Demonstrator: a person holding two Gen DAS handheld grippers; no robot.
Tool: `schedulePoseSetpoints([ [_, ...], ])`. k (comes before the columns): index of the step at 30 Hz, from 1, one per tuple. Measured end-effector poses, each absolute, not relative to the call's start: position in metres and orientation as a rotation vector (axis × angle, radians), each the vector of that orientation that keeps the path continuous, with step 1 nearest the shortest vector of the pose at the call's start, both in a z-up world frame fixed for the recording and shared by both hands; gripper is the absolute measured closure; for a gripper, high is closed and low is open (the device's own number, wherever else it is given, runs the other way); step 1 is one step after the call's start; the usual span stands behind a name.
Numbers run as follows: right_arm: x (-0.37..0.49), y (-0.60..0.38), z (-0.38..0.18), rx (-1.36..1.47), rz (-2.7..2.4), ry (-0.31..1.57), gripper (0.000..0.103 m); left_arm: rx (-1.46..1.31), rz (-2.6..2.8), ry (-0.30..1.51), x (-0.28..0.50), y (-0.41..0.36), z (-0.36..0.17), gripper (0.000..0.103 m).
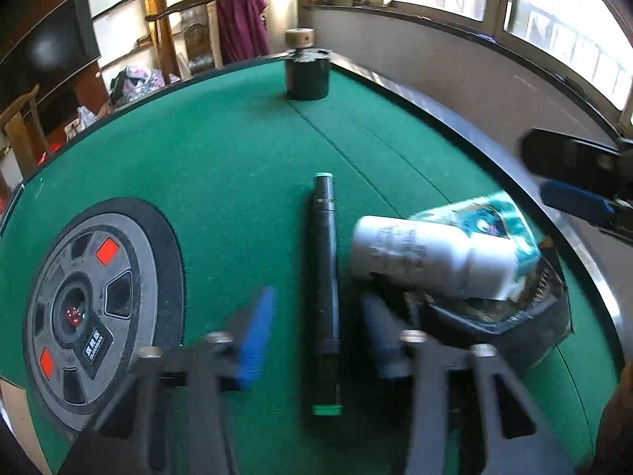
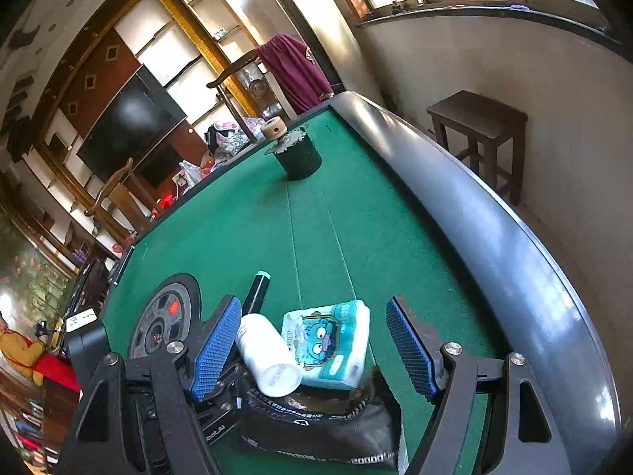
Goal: Organize objects
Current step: 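Grasp the green-capped black marker with the left tool while the right tool grasps a white bottle, then carry the green-capped marker and white bottle into the tray and open both tools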
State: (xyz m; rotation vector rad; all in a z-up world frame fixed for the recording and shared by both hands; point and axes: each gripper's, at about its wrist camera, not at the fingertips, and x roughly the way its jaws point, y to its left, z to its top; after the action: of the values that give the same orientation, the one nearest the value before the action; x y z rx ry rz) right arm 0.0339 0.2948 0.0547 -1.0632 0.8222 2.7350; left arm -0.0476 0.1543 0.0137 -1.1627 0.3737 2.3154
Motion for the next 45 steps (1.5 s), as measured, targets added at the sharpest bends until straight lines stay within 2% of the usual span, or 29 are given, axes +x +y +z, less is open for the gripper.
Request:
schedulePoseSetpoints([
  [4, 0.032, 0.29, 0.052, -1.083, 2.734, 0.805, 0.023, -1.209, 2.308, 0.421, -0.038, 0.142, 0.017, 0.089],
  [8, 0.03, 0.282, 0.052, -1.105, 2.779, 0.799, 0.023, -1.229, 2.351, 0.365, -0.015, 0.092, 0.029, 0.089],
  [12, 0.027, 0.265, 0.054, -1.118, 2.842, 0.669, 0.023, -1.245, 2.429, 0.361, 0.02, 0.038, 0.036, 0.089],
  [15, 0.024, 0.244, 0.051, -1.172, 2.863, 0.509, 0.023, -1.295, 2.458, 0.278, 0.043, -0.004, 0.031, 0.089],
  [17, 0.021, 0.232, 0.048, -1.207, 2.867, 0.437, 0.028, -1.341, 2.461, 0.181, 0.047, -0.025, 0.024, 0.089],
  [20, 0.014, 0.226, 0.046, -1.273, 2.838, 0.422, 0.044, -1.355, 2.475, 0.07, 0.052, -0.046, 0.017, 0.088],
  [25, -0.012, 0.193, 0.032, -1.462, 2.755, 0.108, 0.062, -1.319, 2.479, 0.025, 0.053, -0.053, 0.016, 0.088],
  [27, -0.021, 0.181, 0.027, -1.527, 2.741, 0.053, 0.066, -1.305, 2.468, -0.025, 0.053, -0.058, 0.014, 0.087],
  [30, -0.036, 0.161, 0.024, -1.605, 2.716, -0.04, 0.067, -1.311, 2.436, -0.11, 0.051, -0.067, 0.013, 0.085],
  [33, -0.052, 0.146, 0.024, -1.646, 2.692, -0.1, 0.067, -1.333, 2.411, -0.156, 0.045, -0.067, 0.013, 0.078],
  [35, -0.061, 0.139, 0.022, -1.676, 2.664, -0.111, 0.066, -1.331, 2.423, -0.121, 0.043, -0.06, 0.014, 0.074],
  [40, -0.072, 0.127, 0.011, -1.702, 2.619, -0.088, 0.066, -1.286, 2.475, 0.093, 0.045, -0.026, 0.012, 0.045],
  [42, -0.074, 0.122, 0.004, -1.726, 2.591, -0.083, 0.066, -1.27, 2.51, 0.212, 0.05, -0.013, 0.009, 0.045],
  [44, -0.073, 0.123, 0.003, -1.696, 2.601, -0.038, 0.067, -1.243, 2.517, 0.206, 0.051, -0.015, 0.01, 0.068],
  [45, -0.071, 0.124, 0.001, -1.7, 2.597, -0.017, 0.067, -1.25, 2.516, 0.171, 0.049, -0.02, 0.012, 0.088],
])
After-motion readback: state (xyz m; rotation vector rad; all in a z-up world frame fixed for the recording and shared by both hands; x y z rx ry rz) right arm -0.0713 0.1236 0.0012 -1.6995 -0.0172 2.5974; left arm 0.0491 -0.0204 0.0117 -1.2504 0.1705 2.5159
